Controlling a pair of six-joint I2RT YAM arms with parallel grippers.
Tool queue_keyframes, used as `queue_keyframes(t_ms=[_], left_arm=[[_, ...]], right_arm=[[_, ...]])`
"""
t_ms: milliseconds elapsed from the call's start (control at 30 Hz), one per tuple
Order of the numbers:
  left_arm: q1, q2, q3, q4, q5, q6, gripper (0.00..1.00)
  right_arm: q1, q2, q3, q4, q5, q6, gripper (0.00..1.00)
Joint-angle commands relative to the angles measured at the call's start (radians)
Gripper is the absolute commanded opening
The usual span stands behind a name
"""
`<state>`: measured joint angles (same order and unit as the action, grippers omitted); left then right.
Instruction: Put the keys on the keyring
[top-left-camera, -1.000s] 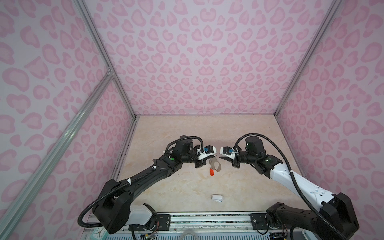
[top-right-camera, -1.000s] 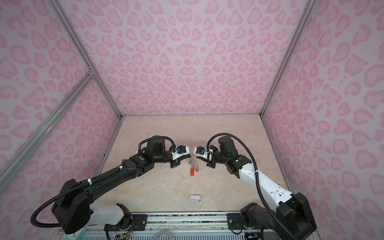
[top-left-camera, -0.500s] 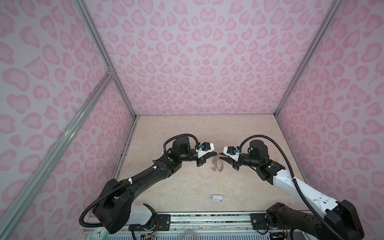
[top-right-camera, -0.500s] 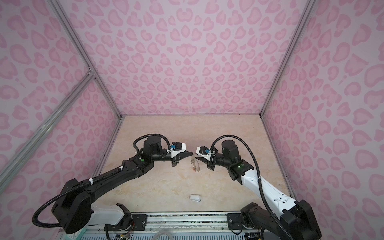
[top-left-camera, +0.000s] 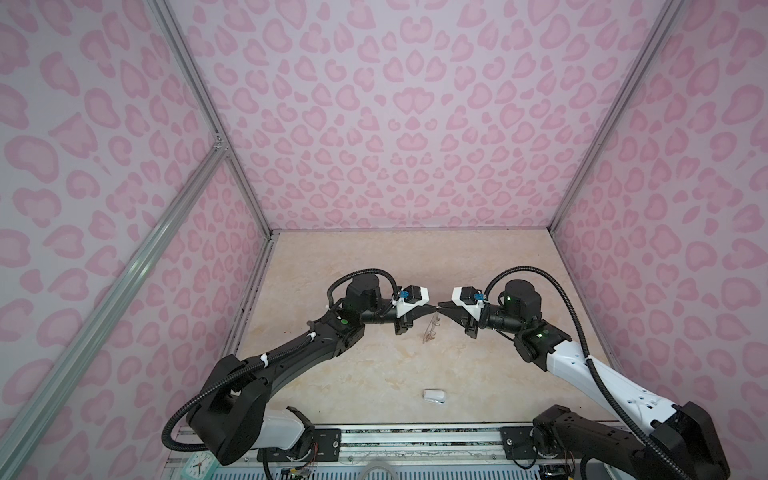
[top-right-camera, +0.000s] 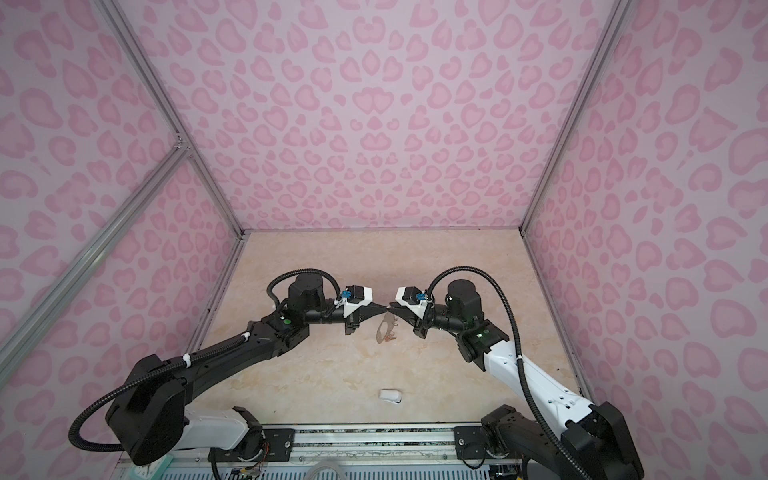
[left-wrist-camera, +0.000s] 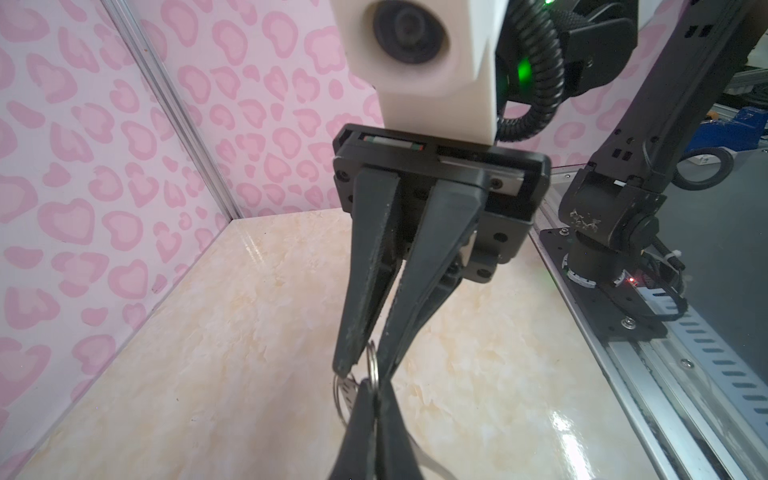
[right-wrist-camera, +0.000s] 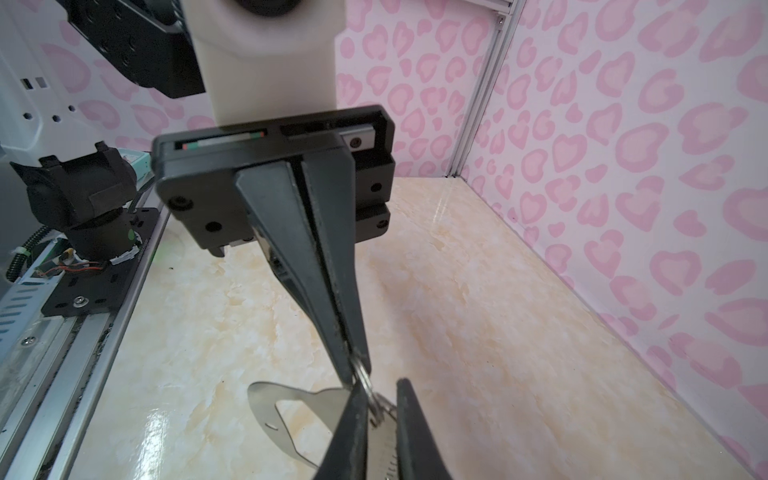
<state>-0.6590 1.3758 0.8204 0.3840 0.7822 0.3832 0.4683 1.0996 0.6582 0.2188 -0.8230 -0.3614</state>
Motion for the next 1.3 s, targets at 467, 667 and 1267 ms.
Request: queue_keyframes(t_ms=[467, 667, 1267], left_arm=[[-0.022, -0.015, 0.088, -0.23, -0.153, 0.191, 0.4], [-0.081, -0.013, 0.133, -0.309, -0.236, 0.276, 0.33], [-0.143, 0.034, 0.167, -0.33, -0.268, 0.293, 0.13]], right_arm=[[-0.02, 0.034, 0.157, -0.421, 0.009, -0.189, 0.0], [-0.02, 0.036, 0.188, -0.51, 0.028, -0.237, 0.0], [-0.018, 0.014, 0.185, -0.534, 0.01, -0.263, 0.0]])
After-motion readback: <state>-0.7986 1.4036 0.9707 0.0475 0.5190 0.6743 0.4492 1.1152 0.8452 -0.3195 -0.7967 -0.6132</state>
